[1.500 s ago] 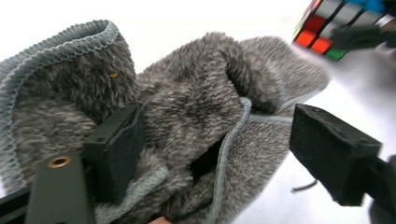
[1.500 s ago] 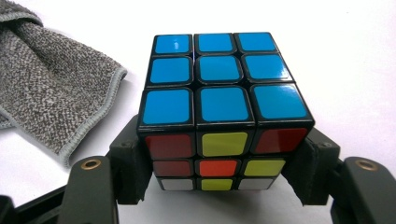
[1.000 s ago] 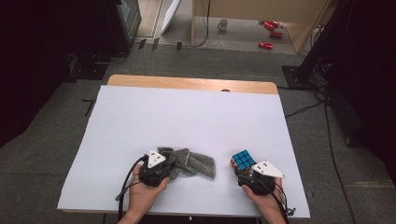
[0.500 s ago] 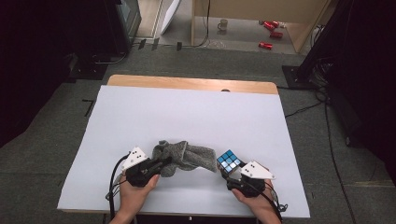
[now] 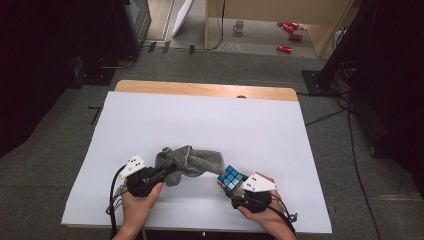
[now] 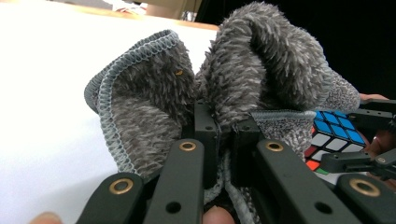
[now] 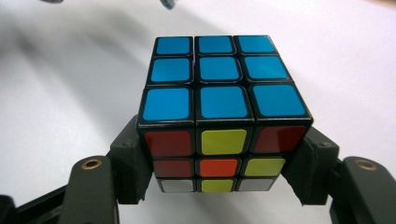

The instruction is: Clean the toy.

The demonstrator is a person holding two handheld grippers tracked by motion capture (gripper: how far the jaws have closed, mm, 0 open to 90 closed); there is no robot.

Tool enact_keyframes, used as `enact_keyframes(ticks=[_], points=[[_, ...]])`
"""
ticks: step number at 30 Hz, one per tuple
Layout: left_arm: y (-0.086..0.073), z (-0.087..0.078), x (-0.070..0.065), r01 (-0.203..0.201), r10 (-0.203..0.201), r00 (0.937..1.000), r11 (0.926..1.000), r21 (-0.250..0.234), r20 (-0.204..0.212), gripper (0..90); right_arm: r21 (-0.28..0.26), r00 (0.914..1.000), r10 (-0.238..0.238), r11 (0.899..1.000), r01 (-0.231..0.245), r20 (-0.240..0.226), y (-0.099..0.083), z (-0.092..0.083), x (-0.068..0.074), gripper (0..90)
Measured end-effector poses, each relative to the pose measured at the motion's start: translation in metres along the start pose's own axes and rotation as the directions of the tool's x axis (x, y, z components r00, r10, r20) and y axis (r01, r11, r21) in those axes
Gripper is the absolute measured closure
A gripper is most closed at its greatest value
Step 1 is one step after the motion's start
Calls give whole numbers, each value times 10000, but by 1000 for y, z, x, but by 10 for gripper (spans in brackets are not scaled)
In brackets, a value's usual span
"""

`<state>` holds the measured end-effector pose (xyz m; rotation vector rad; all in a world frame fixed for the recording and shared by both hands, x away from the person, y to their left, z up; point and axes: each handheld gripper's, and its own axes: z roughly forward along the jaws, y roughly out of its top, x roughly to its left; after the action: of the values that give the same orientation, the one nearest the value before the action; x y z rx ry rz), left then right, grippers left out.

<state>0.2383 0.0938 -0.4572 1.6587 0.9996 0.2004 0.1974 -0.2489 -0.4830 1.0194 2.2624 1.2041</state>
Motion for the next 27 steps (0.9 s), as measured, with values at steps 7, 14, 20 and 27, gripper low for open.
enact_keyframes(ticks=[7,14,20,27], points=[[-5,1,3,-207,209,9997,9996,170,-145,858,418,9999,-100,9991,101,-5,-7,9,-1,346],[-7,-2,6,-163,166,9997,9997,163,-201,858,458,9999,49,9989,-44,-111,-11,9,-4,343],[-8,-4,7,-165,168,9996,9997,155,-205,858,770,9998,30,9970,-47,217,-16,5,-2,320],[-8,-5,9,-161,164,9997,9998,143,-189,857,1240,9983,191,9919,-259,556,-22,1,-1,275]])
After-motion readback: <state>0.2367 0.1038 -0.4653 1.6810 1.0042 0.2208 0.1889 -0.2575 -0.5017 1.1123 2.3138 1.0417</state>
